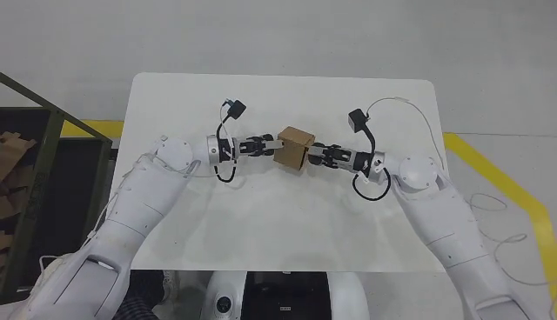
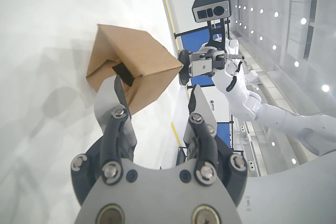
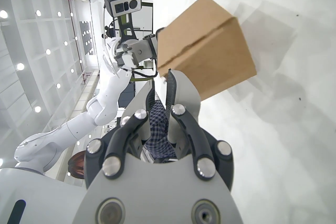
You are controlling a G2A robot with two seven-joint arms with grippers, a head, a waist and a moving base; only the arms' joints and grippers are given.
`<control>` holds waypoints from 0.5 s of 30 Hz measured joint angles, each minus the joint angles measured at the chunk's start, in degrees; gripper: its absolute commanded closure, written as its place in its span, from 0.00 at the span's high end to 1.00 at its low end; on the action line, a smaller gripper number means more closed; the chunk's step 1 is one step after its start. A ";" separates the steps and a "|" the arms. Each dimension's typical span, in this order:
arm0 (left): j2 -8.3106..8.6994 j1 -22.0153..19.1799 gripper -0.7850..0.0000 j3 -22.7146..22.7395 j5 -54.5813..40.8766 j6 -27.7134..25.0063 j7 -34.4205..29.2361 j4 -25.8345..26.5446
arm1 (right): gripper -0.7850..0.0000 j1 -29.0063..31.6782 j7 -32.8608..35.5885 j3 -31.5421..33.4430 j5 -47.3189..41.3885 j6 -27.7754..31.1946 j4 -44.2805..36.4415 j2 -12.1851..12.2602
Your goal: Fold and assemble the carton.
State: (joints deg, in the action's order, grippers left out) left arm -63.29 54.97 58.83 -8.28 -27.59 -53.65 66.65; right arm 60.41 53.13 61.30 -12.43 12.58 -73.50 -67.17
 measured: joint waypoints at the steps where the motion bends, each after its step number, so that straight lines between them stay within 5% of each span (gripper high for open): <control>1: 0.10 0.11 0.64 0.31 0.08 0.00 -0.10 0.13 | 0.13 0.33 0.16 0.22 -0.06 -0.08 -0.16 0.09; 10: 0.41 1.19 0.79 1.75 -2.62 0.23 -0.64 1.57 | 0.12 2.12 0.91 1.41 -1.57 -0.30 -0.76 0.49; 15: 0.11 0.97 1.00 1.08 -3.53 0.31 -0.52 2.20 | 0.11 2.09 0.66 1.87 -1.52 -0.27 -0.62 0.62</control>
State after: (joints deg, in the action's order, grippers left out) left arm -63.18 55.94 59.92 -11.80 -27.28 -54.17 68.85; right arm 62.50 53.79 63.17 -13.96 12.31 -74.12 -66.55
